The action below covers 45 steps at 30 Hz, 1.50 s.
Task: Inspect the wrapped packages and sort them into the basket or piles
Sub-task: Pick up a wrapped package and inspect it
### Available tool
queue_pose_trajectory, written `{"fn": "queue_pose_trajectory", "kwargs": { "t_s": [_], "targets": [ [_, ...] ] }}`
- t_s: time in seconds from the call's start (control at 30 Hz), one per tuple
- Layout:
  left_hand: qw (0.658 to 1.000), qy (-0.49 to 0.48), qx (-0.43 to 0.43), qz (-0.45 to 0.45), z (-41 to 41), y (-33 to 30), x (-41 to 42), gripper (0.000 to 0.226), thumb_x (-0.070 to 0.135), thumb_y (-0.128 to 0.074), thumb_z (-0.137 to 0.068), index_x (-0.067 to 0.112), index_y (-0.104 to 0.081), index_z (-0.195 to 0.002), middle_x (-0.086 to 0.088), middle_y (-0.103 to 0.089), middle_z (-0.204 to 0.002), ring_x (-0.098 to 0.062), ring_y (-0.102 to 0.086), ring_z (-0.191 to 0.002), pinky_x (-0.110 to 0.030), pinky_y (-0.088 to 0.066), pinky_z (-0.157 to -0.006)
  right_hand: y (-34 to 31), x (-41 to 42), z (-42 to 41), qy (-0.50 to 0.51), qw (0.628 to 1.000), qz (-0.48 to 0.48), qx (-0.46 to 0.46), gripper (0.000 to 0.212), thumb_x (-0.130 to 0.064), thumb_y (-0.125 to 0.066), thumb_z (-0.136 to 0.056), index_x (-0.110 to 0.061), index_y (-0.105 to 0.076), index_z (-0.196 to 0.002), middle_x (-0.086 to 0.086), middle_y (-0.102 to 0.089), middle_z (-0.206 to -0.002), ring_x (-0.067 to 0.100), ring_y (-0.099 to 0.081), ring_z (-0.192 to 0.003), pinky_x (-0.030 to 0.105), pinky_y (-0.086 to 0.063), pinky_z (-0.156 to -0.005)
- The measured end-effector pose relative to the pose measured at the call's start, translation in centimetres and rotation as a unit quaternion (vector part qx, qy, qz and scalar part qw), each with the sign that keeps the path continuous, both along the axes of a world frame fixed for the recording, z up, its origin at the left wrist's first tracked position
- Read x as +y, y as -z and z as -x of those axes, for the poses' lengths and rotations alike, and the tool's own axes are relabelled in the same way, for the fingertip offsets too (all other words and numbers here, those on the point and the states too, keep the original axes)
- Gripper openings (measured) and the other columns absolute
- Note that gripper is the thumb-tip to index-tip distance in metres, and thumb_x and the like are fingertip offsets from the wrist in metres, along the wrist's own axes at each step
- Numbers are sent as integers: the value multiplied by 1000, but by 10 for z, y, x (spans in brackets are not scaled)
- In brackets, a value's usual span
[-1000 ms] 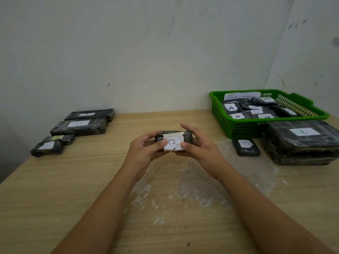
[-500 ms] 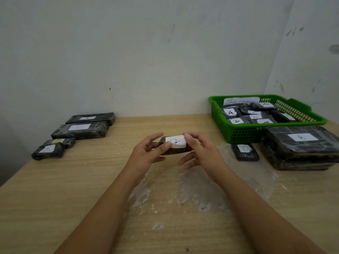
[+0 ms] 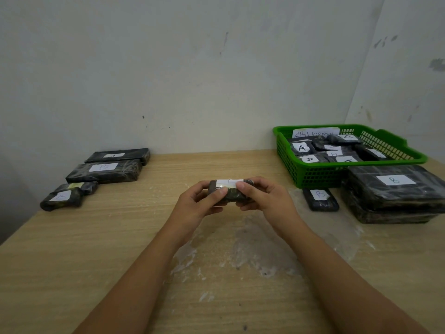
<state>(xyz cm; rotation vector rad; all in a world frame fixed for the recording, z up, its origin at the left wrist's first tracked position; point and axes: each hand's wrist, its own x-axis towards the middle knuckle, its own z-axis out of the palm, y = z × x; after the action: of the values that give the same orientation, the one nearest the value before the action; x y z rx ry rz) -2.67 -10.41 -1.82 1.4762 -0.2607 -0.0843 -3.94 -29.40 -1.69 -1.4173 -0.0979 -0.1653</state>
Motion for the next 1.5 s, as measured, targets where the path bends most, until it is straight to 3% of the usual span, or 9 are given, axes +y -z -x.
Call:
{"fn": "queue_pose_trajectory", "kwargs": {
  "t_s": [0.13,0.27,0.53,0.8,0.93,1.1,1.23,1.37,1.5],
  "targets": [
    [1000,-14,-28,2,-3,3,2,34,28,-75,-83,10,-75,-112,-5,-77,-102,-16,-73,-99,-30,-60,-88,2,2,-1,0,1000,10,1,19,-21,-79,-86,-8,-75,-99,11,-76,-83,25,-73,-69,29,-62,-62],
    [1000,-18,-22,4,-6,5,3,25,19,-74,-89,9,-75,-112,-7,-78,-104,-21,-74,-102,-32,-60,-90,6,3,-1,-13,999,44,0,23,-19,-79,-87,-8,-72,-106,13,-77,-90,24,-75,-73,31,-62,-67],
    [1000,2,-10,5,-4,-1,4,41,32,-76,-80,9,-75,-114,-5,-78,-106,-18,-73,-103,-32,-60,-89,5,2,-1,-3,1000,25,-9,21,-11,-78,-87,0,-72,-104,14,-75,-80,23,-71,-64,28,-60,-61],
    [998,-28,-47,-23,-2,-1,4,30,29,-75,-84,12,-76,-108,-3,-78,-97,-20,-75,-95,-30,-61,-82,8,3,-4,-23,999,-7,22,30,-20,-78,-87,-2,-71,-110,14,-76,-84,24,-70,-65,29,-60,-63],
    [999,-32,-30,-17,-2,-1,4,35,33,-75,-82,13,-76,-110,-7,-78,-101,-25,-76,-97,-32,-61,-82,8,1,-3,-35,999,18,17,30,-18,-80,-86,-4,-71,-112,11,-77,-87,23,-72,-69,30,-61,-67],
    [1000,-20,-13,-12,0,-4,4,27,25,-74,-90,12,-75,-114,-5,-78,-105,-21,-75,-100,-30,-61,-84,8,-1,-2,-28,999,25,1,29,-13,-81,-84,-2,-71,-109,15,-76,-85,24,-72,-69,30,-61,-67],
    [999,-44,19,1,-2,-4,3,23,29,-67,-97,9,-78,-102,-6,-77,-103,-19,-74,-99,-31,-61,-80,10,-1,-3,-42,999,17,11,31,-15,-80,-84,0,-70,-109,13,-75,-85,25,-73,-70,30,-61,-67],
    [996,-56,61,34,-5,-4,5,21,23,-67,-98,4,-77,-100,-9,-75,-102,-25,-72,-99,-28,-61,-74,9,1,-1,-69,997,23,20,42,-31,-78,-81,-5,-69,-113,11,-75,-95,24,-74,-76,31,-60,-67],
    [994,-59,94,19,-2,-8,4,28,31,-63,-101,8,-76,-109,-14,-77,-106,-28,-77,-91,-28,-61,-68,11,1,1,-72,994,87,-4,48,-19,-84,-83,-19,-64,-126,5,-70,-117,24,-72,-79,33,-56,-57]
  ]
}}
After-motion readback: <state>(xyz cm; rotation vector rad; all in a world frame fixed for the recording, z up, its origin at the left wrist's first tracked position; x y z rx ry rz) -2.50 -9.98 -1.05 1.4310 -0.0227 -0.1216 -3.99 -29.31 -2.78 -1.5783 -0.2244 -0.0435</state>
